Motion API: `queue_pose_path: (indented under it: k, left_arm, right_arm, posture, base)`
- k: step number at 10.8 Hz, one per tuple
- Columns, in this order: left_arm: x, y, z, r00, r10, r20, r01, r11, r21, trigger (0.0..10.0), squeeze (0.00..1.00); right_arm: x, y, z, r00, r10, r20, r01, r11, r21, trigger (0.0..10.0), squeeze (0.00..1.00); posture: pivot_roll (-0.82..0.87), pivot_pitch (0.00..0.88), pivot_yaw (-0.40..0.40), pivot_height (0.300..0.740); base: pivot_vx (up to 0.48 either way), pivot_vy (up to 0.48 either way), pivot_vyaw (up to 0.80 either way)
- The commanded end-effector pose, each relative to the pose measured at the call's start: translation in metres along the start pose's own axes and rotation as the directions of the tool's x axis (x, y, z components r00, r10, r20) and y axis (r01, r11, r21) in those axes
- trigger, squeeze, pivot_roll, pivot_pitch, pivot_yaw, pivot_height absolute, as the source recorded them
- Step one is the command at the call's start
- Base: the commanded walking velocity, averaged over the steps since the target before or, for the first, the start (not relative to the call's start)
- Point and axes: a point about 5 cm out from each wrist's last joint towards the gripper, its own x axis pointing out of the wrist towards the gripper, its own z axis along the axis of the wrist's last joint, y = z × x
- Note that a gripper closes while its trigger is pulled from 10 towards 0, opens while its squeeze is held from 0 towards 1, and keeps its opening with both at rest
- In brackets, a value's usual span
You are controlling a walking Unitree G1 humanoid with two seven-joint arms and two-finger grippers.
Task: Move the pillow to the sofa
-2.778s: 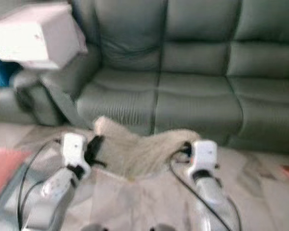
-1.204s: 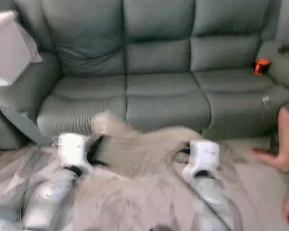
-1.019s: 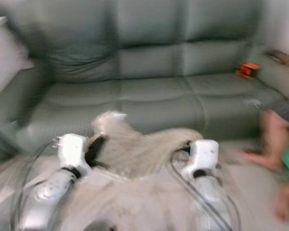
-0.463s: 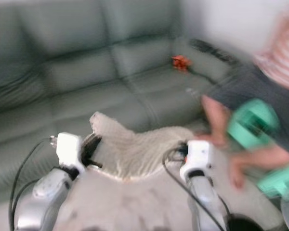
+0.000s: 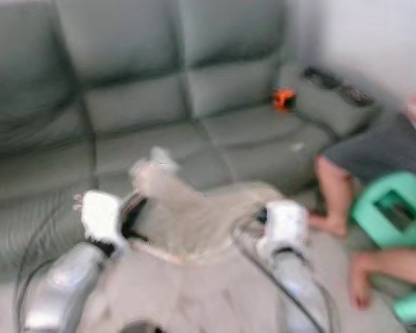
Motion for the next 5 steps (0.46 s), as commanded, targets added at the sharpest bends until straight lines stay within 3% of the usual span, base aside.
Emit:
queue_pose_path:
  k: [1,5]
  left_arm:
    - [0.0056,-0.0107,0.0073,0.999,-0.043,0.031,0.042,0.999,0.010,10.0,0.00]
    - [0.0065,-0.0116,0.0070,0.999,-0.042,0.028,0.042,0.999,0.010,10.0,0.00]
  right_arm:
    - [-0.0014,-0.0094,0.0042,0.999,-0.028,0.020,0.028,0.999,-0.016,10.0,0.00]
    - [-0.0001,-0.0101,0.0047,0.999,-0.036,0.023,0.036,0.999,0.007,10.0,0.00]
  posture:
    - [-0.06,0.000,0.020,0.740]
    - [-0.06,0.000,0.019,0.740]
  base:
    - [0.315,0.000,0.80]
    - [0.311,0.000,0.00]
